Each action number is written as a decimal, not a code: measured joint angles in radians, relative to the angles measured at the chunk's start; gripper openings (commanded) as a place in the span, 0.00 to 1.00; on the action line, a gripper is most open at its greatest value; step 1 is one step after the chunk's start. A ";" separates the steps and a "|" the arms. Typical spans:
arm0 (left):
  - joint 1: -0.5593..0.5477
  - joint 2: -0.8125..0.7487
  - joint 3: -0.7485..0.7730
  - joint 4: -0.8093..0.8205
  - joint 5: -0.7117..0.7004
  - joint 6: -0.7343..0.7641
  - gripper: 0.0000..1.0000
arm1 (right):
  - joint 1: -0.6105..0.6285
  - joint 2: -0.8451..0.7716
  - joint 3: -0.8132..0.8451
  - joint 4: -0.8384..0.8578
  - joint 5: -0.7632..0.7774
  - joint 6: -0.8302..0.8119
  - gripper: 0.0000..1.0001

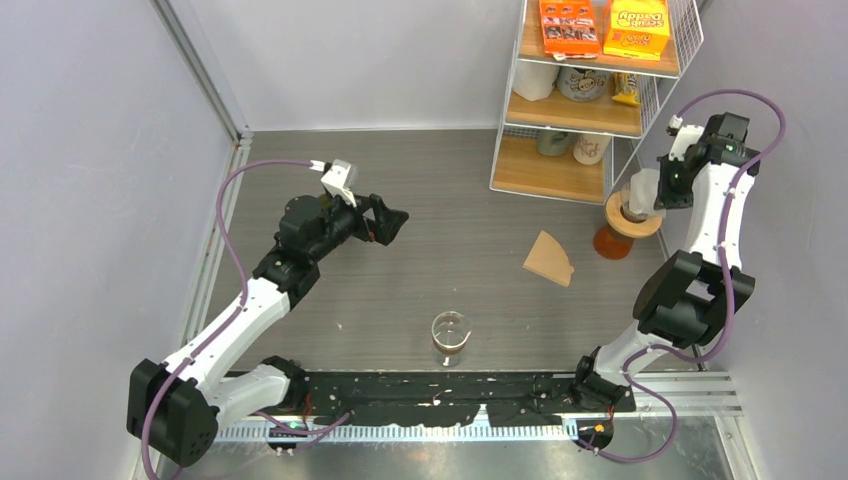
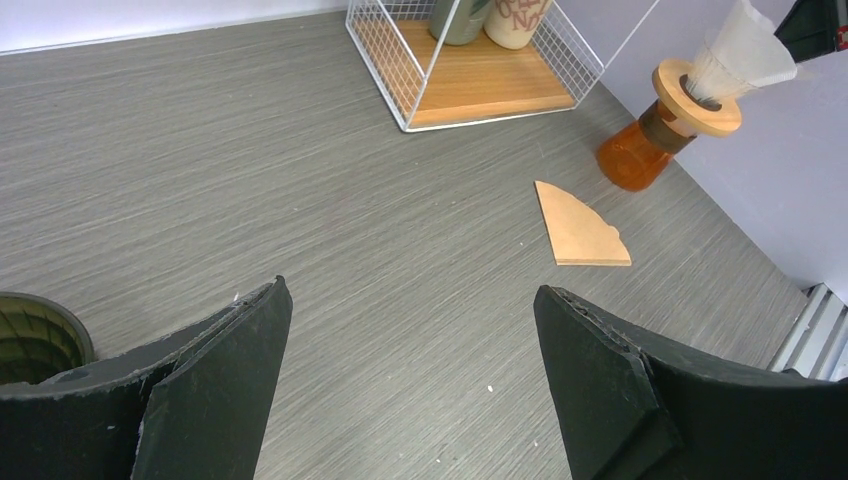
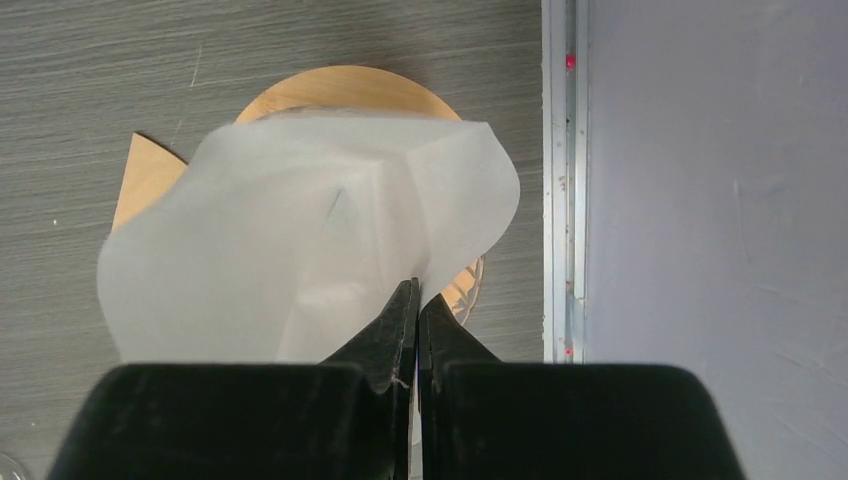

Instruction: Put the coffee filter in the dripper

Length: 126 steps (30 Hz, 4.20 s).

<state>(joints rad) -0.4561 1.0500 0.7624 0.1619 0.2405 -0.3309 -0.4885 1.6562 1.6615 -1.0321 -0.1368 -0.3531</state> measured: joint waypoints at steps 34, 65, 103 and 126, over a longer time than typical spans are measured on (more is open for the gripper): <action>0.000 0.011 0.000 0.007 0.042 -0.002 1.00 | 0.000 -0.014 0.101 0.021 -0.029 0.040 0.48; 0.000 0.011 0.000 0.007 0.067 -0.006 1.00 | 0.251 -0.161 0.069 0.057 0.248 0.365 0.32; 0.000 0.011 0.000 0.007 0.065 -0.007 1.00 | 0.178 -0.031 -0.054 0.083 0.344 0.476 0.23; 0.000 0.024 0.000 0.005 0.055 -0.006 0.99 | 0.167 0.024 -0.053 0.081 0.336 0.483 0.20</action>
<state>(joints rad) -0.4557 1.0744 0.7624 0.1673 0.2955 -0.3374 -0.3218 1.6802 1.6081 -0.9508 0.1993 0.1295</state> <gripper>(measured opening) 0.994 0.204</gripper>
